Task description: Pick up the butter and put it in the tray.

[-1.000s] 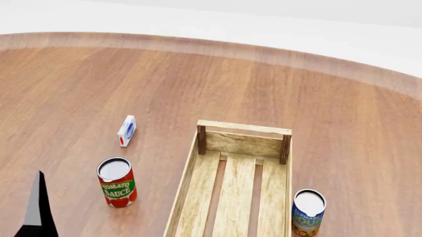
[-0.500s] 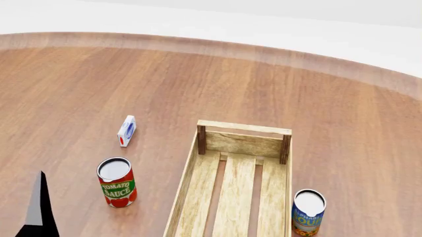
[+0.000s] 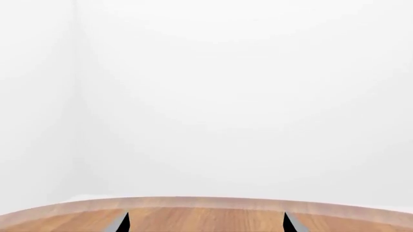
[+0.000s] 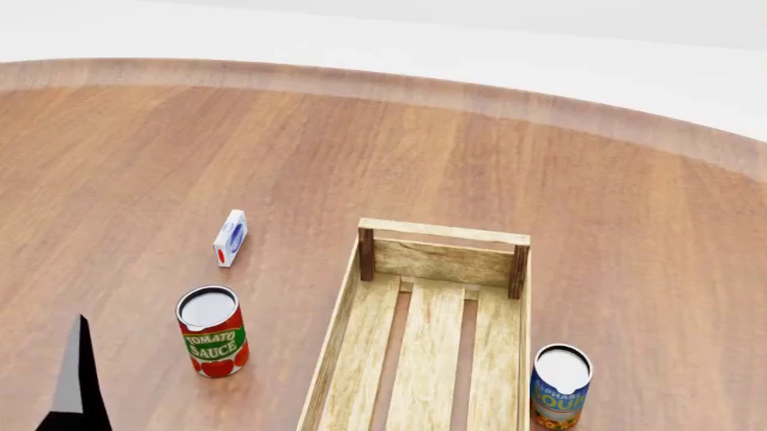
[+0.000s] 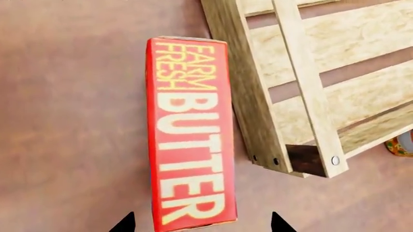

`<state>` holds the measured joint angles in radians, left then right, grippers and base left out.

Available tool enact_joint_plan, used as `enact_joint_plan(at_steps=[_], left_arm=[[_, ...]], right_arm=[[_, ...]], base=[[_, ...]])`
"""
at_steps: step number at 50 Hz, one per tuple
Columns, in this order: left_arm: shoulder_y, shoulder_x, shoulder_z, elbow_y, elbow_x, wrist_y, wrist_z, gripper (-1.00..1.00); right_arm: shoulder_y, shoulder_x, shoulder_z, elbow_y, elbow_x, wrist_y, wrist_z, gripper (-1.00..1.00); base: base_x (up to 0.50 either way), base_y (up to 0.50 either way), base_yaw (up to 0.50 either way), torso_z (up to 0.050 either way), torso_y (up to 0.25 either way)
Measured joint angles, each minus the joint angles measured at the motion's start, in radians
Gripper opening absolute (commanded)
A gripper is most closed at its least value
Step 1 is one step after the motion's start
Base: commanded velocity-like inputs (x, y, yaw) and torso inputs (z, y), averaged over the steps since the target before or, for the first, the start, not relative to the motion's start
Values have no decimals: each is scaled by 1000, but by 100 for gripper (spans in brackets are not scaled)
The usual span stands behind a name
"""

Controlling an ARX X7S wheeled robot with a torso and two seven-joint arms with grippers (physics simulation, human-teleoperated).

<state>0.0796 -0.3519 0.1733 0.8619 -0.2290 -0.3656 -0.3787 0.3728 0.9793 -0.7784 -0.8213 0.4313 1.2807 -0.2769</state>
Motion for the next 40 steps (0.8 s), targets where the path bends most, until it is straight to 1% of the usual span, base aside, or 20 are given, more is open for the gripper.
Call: enact_joint_plan(at_steps=[6, 11, 26, 40], left_arm=[[0, -3, 2, 2, -1, 0, -3, 100], [0, -5, 4, 2, -2, 0, -6, 100], [-1, -10, 14, -2, 0, 1, -13, 100], [-17, -16, 18, 17, -11, -27, -24, 100]], right_arm=[[16, 4, -27, 9, -18, -38, -15, 100], [18, 26, -38, 5, -24, -100, -40, 100], [-34, 88, -27, -9, 32, -276, -105, 100], [-83, 125, -12, -3, 79, -343, -112, 100]], base=[[0, 0, 0, 0, 0], [0, 0, 0, 0, 0], [0, 0, 0, 0, 0], [0, 0, 0, 0, 0]])
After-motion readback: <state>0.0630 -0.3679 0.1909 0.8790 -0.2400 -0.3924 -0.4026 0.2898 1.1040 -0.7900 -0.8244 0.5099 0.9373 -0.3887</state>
